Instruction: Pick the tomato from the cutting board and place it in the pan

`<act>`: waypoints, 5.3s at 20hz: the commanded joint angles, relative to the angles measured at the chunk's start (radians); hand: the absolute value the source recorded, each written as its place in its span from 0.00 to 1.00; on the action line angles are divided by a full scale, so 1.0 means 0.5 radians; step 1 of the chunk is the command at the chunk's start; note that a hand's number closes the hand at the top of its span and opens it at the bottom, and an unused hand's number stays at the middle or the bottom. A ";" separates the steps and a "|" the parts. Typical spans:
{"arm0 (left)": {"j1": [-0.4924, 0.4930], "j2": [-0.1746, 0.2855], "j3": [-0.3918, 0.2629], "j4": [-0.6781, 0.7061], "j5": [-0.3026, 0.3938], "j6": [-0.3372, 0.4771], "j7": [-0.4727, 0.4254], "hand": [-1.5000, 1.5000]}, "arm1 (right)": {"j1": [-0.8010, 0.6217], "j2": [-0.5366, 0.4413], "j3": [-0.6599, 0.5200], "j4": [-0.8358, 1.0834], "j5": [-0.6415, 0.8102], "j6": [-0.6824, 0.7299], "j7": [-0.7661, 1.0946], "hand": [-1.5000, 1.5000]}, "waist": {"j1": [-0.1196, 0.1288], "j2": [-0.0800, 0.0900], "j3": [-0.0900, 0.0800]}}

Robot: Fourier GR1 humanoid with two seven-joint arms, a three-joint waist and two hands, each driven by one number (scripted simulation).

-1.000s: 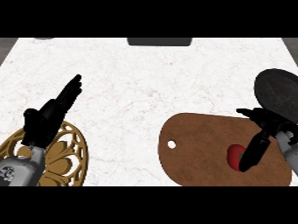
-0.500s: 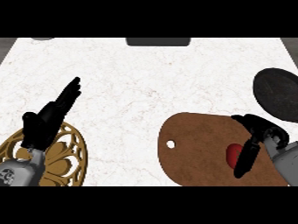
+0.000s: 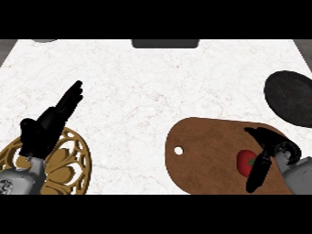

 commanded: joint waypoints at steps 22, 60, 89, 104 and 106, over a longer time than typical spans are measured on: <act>0.050 -0.113 0.051 -0.023 -0.117 -0.083 0.012 0.50 | -0.003 0.361 0.102 -0.161 0.783 -0.343 -0.082 1.00 | 0.000 -0.005 0.001; 0.060 -0.164 0.149 -0.064 -0.150 -0.204 0.029 0.50 | 0.026 0.364 -0.962 0.517 1.608 -1.998 -1.300 1.00 | 0.017 0.008 0.004; -0.112 -0.259 0.179 -0.030 -0.191 -0.259 0.104 0.50 | -0.972 -0.049 -1.736 2.661 0.976 -1.672 -2.458 0.00 | 0.126 0.053 0.015; -0.013 -0.226 0.231 0.008 -0.206 -0.266 0.004 0.50 | -0.700 -0.113 -2.463 2.571 0.181 -1.015 -3.320 0.00 | 0.071 0.039 0.015; 0.004 -0.247 0.203 -0.026 -0.228 -0.255 0.000 0.50 | -0.671 -0.189 -2.471 2.599 0.174 -0.923 -3.357 0.00 | 0.075 0.038 0.014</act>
